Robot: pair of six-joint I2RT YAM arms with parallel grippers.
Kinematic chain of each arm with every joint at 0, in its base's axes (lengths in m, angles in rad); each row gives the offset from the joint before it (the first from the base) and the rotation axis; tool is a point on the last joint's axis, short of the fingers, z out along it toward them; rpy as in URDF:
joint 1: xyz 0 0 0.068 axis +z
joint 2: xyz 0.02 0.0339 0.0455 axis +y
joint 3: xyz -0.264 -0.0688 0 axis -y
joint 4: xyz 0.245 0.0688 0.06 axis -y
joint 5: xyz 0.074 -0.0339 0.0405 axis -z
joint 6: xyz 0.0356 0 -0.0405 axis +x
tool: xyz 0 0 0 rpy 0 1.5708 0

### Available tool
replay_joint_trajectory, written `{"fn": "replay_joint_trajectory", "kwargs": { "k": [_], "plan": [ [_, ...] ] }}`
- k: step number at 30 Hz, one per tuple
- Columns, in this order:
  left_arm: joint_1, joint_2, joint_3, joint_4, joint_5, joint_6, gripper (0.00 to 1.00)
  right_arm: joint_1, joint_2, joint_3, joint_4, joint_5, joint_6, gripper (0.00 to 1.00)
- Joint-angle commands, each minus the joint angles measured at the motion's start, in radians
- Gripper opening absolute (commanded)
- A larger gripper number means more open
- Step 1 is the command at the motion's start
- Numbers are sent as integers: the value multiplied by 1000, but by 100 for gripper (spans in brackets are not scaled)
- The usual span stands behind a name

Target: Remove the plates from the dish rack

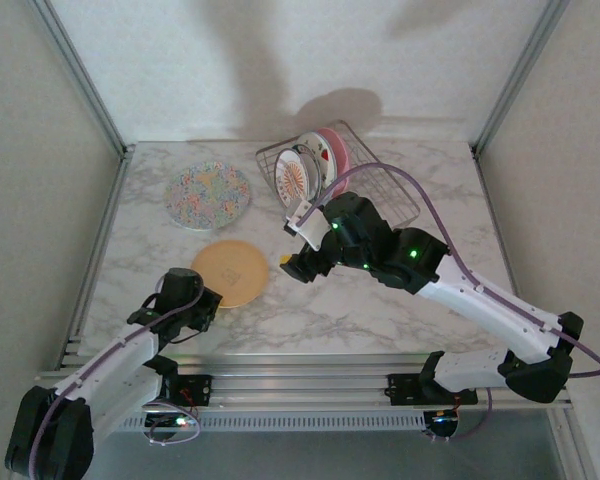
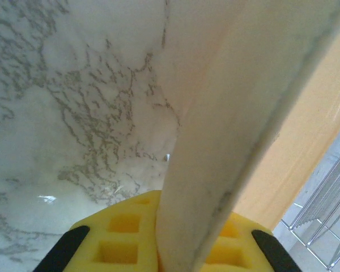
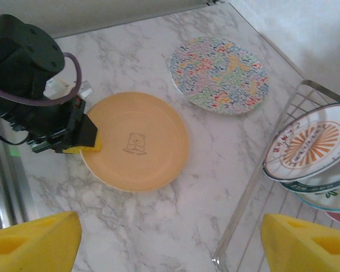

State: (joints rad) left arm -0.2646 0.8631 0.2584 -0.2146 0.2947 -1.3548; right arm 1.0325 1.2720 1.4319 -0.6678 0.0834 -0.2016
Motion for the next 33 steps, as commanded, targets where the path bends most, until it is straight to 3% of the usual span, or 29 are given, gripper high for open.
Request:
{"fn": "replay_joint_trajectory", "kwargs": {
  "k": [1,9,15,22,27,29,30,33],
  "plan": [
    [8,27,-13,78,11,-5,0,10,11,-5,31,84,7,84],
    [8,85,-8,103,28,9,14,1,42,23,55,198,16,89],
    [8,100,6,97,35,18,34,-44,54,59,67,183,50,90],
    [8,84,43,41,29,51,56,-268,81,115,68,148,149,90],
    [8,58,79,-38,30,78,68,-448,195,209,24,144,208,89],
    [8,40,101,-92,24,85,73,-485,246,244,21,150,215,88],
    [8,27,113,-121,23,90,82,-499,274,261,22,154,216,87],
    [8,-24,145,-199,21,88,92,-528,353,310,20,163,211,86]
  ]
}}
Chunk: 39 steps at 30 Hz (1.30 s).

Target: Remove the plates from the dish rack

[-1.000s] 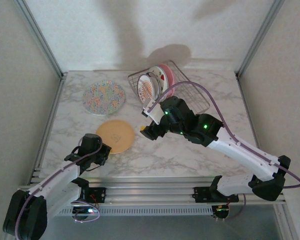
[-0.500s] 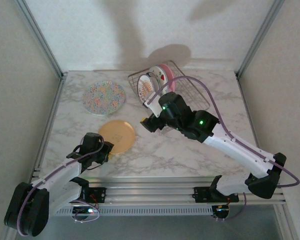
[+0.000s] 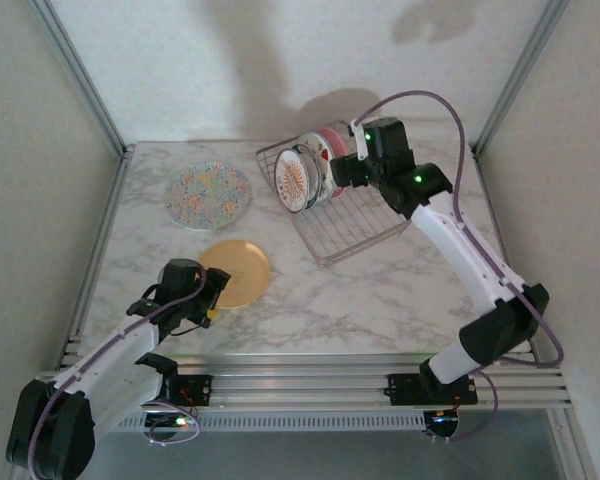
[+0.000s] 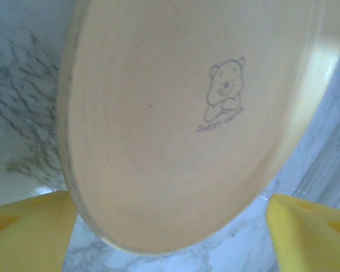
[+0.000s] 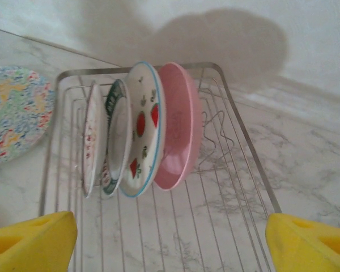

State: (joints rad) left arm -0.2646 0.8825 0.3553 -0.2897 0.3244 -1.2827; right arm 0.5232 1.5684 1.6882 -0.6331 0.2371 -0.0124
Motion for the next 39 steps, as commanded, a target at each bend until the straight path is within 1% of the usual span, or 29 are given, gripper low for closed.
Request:
{"fn": "replay_joint_trajectory", "kwargs": {
  "k": [1,5,8,10,12,14,16,19,22,26,32,39],
  "plan": [
    [8,-65,64,-154,-10,12,93,-30,84,70,-15,8,21,86],
    [7,-154,113,-229,-16,-20,93,-65,179,126,-20,-8,21,84],
    [2,-199,181,-243,-34,-36,92,-88,239,166,-33,-36,30,81],
    [2,-201,238,-233,-42,-27,92,-98,275,187,-44,-47,36,80],
    [2,-174,299,-230,-40,3,92,-112,314,214,-62,-66,45,77],
    [-1,-123,373,-227,-28,52,92,-121,354,244,-72,-84,46,73],
    [-8,-73,444,-216,-15,107,91,-130,387,272,-81,-102,46,70],
    [-21,-6,544,-152,13,184,90,-139,443,324,-109,-120,46,65],
    [-38,53,624,-72,52,233,89,-146,486,366,-124,-127,37,60],
    [-75,129,721,-30,75,287,88,-149,542,425,-152,-115,13,54],
    [-118,188,789,9,86,309,88,-153,598,472,-166,-104,-10,48],
    [-126,207,822,12,89,327,88,-154,648,515,-167,-108,-22,42]
  ]
}}
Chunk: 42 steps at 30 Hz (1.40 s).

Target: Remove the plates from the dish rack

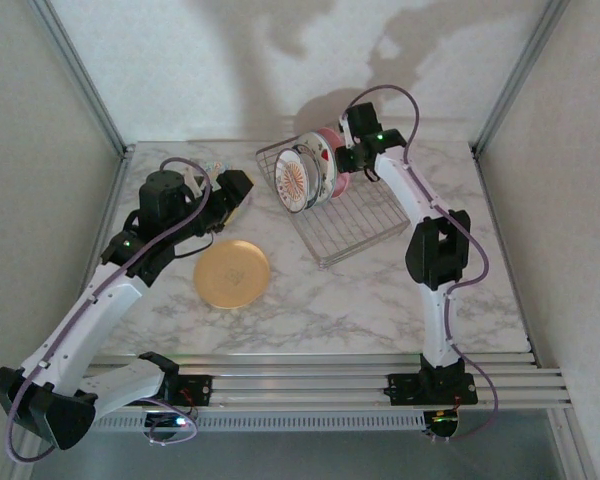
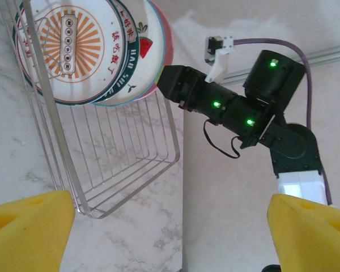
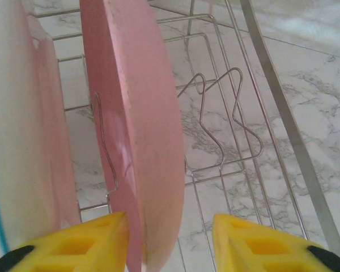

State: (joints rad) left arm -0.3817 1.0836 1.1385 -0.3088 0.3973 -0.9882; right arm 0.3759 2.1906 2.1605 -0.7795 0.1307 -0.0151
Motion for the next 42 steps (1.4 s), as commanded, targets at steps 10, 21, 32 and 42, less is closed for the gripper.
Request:
{"fn": "replay_joint_trajectory", "kwargs": {
  "k": [10,21,32,42],
  "plan": [
    [-9,24,58,44,17,38,87,-6,72,113,-37,10,-25,25],
    [-9,39,53,71,23,37,87,27,57,128,-13,89,-34,0],
    [-10,30,32,87,7,22,87,108,-13,103,40,356,-38,0],
    [-33,51,33,145,15,3,87,117,-216,-87,166,492,-65,0]
  ]
}}
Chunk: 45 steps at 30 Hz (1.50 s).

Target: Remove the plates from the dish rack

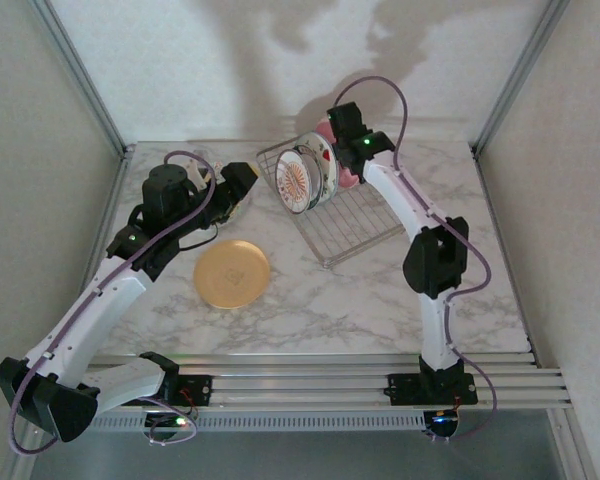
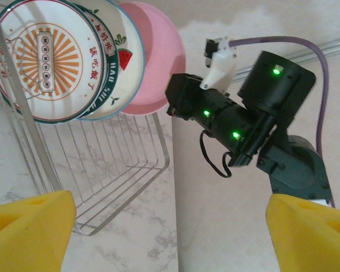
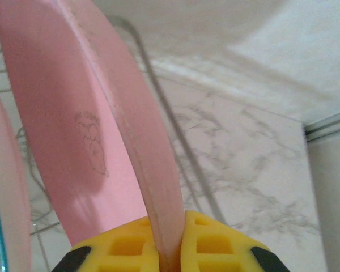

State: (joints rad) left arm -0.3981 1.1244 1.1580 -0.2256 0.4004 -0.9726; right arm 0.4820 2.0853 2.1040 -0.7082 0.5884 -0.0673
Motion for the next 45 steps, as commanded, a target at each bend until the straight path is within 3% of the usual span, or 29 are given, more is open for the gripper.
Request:
{"fn": "replay_joint_trajectory", "kwargs": {
  "k": [1,8,16,23,27,34,42,44,45],
  "plan": [
    [-24,18,14,80,21,-14,87,10,-135,-49,106,50,-17,0],
    [-103,105,58,177,59,6,87,-14,-296,-165,131,82,-37,0],
    [-215,277,175,205,37,60,84,-65,-521,-279,50,-9,33,0],
    [-310,473,360,141,-2,150,79,-117,-672,-308,-113,-249,161,0],
    [-341,566,472,33,-77,205,71,-135,-718,-304,-208,-389,231,0],
    [-350,610,507,-16,-139,231,49,-149,-785,-344,-255,-556,335,0],
    [-354,606,518,-135,-248,245,50,-170,-786,-345,-270,-639,372,0],
    [-354,598,506,-136,-249,242,46,-172,-779,-340,-270,-655,374,0],
    [-354,593,498,-132,-251,237,39,-173,-774,-337,-271,-665,374,0]
  ]
}}
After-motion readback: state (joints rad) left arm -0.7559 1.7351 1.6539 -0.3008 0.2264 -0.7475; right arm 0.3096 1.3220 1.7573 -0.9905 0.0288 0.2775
